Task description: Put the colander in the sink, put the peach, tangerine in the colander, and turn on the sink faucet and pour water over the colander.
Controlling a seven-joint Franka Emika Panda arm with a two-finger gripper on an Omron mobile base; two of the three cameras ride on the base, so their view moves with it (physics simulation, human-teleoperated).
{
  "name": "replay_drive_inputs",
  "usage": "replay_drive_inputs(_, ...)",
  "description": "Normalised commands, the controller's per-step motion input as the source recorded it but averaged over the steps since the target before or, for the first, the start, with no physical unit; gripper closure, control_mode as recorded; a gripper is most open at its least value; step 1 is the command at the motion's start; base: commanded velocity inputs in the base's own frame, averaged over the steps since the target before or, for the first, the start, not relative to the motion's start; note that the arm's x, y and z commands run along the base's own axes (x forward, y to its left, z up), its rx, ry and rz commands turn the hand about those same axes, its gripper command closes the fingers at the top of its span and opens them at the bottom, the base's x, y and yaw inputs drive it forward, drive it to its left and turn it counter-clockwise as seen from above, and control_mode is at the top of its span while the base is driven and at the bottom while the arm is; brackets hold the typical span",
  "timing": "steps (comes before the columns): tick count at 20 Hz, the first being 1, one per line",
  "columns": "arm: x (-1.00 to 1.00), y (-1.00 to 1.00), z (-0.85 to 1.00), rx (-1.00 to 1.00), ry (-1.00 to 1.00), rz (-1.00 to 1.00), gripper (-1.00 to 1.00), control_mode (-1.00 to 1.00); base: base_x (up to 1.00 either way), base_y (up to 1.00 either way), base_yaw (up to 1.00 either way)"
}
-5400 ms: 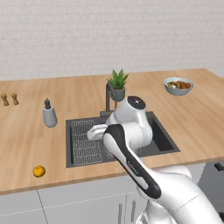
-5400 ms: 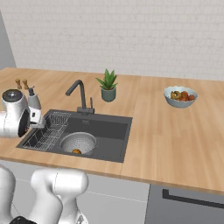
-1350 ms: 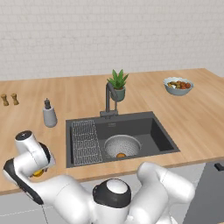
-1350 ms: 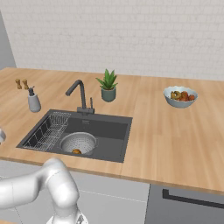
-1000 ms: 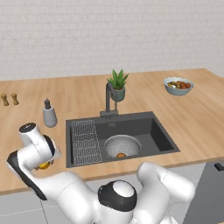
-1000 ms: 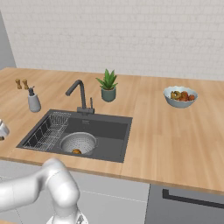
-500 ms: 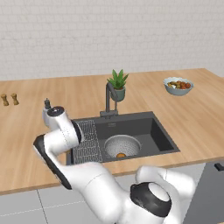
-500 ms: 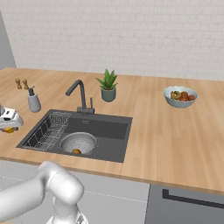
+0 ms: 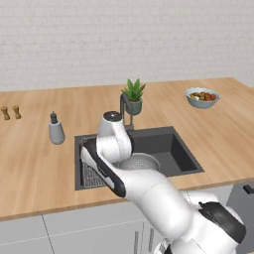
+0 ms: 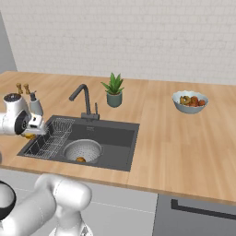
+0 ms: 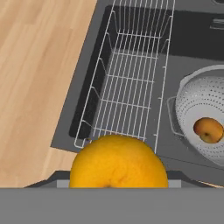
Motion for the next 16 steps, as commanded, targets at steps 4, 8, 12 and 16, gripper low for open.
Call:
replay_drive_inputs(4,0.01,-1.0,0.0,0.17,0.07,0.0,1.0,-1.0,0.0,0.0,0.0)
replay_drive_inputs(8,0.12,-1.0,0.0,0.16,0.09,0.0,1.0,-1.0,0.0,0.0,0.0)
replay_drive_inputs(12,0.21,-1.0,-0.03,0.09,0.07,0.0,1.0,-1.0,0.0,0.0,0.0)
replay_drive_inputs(16,0.51,-0.97,-0.17,0.0,0.07,0.0,1.0,-1.0,0.0,0.0,0.0)
